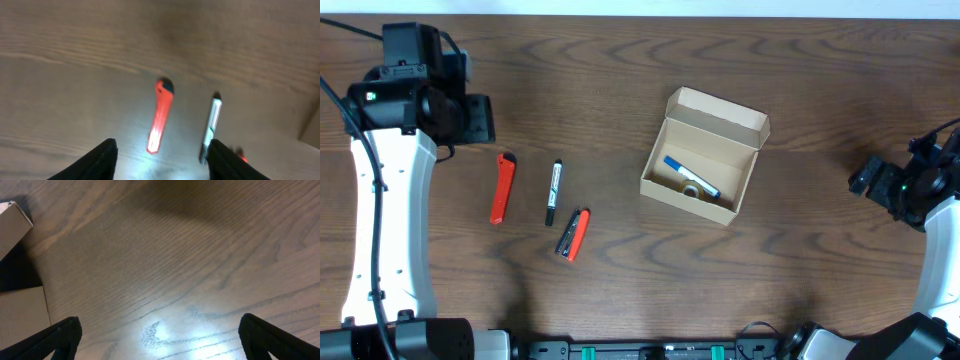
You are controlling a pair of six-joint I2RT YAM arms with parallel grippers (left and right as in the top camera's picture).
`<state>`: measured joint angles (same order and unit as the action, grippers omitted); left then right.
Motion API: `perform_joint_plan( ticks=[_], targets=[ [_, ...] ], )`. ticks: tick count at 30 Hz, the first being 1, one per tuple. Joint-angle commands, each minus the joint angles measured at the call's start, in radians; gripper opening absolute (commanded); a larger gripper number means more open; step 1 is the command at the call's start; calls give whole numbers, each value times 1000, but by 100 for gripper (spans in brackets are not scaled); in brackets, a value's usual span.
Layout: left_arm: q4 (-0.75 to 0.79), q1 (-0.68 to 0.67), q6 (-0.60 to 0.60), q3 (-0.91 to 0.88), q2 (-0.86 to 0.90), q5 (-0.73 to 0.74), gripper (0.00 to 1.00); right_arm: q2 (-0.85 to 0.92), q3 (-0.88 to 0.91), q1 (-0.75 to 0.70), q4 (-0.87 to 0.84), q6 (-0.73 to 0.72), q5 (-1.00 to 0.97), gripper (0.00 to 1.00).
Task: Pack container
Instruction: 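Move the left gripper over the red utility knife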
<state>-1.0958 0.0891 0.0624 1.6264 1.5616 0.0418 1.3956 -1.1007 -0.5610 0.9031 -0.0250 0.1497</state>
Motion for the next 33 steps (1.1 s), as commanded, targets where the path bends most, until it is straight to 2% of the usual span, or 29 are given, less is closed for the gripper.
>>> perform_joint_plan(
  ticks=[1, 2, 5, 7, 11, 14, 23, 29, 33],
  targets=[
    [42, 1, -18, -43, -3, -52, 59, -16, 3, -4, -3, 19, 12, 99],
    [60, 2, -18, -65, 0, -49, 63, -16, 3, -4, -3, 19, 12, 99],
    [91, 1, -16, -146, 18, -40, 64, -16, 3, -4, -6, 19, 13, 99],
    [99, 1, -17, -200, 33, -21, 69, -16, 3, -4, -10, 19, 13, 99],
    [138, -5, -17, -303, 41, 1, 68, -16, 3, -3, -10, 19, 14, 99],
    [177, -6, -29, -360, 41, 11, 74, -16, 3, -2, -10, 19, 17, 99],
    [314, -6, -32, -538, 41, 4, 75, -16, 3, -2, 22, 19, 42, 99],
    [441, -11, 26, -650, 42, 7, 75, -16, 3, -1, 28, 19, 42, 99],
    [505, -11, 57, -704, 42, 10, 81, -16, 3, 0, 33, 19, 50, 99]
  ],
)
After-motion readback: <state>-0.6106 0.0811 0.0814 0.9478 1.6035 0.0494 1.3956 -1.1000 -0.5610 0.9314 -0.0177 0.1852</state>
